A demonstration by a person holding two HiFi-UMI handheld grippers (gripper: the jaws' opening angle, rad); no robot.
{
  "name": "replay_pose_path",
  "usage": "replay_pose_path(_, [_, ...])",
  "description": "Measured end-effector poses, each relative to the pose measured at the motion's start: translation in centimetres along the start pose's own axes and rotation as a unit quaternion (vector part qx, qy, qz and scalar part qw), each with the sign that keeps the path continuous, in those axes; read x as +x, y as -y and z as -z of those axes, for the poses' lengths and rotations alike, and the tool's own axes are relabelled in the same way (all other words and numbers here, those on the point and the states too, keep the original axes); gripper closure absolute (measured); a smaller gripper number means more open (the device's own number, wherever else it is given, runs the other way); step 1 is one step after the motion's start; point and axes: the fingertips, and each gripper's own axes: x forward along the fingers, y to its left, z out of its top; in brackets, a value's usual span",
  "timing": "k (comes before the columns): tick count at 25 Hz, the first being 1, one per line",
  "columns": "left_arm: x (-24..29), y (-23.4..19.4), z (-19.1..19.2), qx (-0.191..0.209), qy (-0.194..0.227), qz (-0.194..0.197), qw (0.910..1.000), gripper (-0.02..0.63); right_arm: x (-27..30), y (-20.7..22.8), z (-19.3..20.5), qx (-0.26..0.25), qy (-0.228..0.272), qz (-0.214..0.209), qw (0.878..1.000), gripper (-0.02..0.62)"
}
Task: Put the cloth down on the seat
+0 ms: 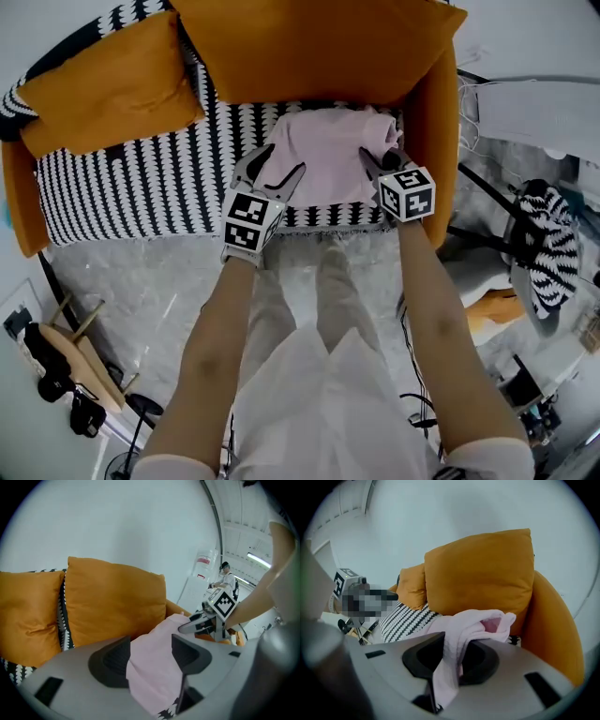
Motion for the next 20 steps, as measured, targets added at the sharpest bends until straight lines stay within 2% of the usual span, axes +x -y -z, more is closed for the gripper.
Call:
replay_pose_path(6, [-1.2, 2.4, -2.4, -0.009, 0.03, 0.018, 0.9994, 0.319, -0.8, 1.2, 1.2, 0.019, -0.04, 0.013, 0.999, 0.484])
replay_pose_path(12, [-2.2, 4.1, -3.9, -0.021, 0.048, 0.02, 0.9984, 0.319, -2.2, 1.9, 1.8, 0.004, -0.065, 0.035, 0.997, 0.449])
replay_pose_path(16, [-2.6, 5.0, -5.0, -0.02, 0.053, 0.023, 0.9981, 0.319, -4.7, 3.7, 0.4, 0.016, -0.042, 0.075, 0.996, 0.449])
replay_pose_path(20, [-3.8, 5.8, -6.1, -0.016, 0.055, 0.027, 0.998, 0.325, -8.3, 3.8, -1.8, 0.021, 0.003, 0.091, 0.996, 0.451])
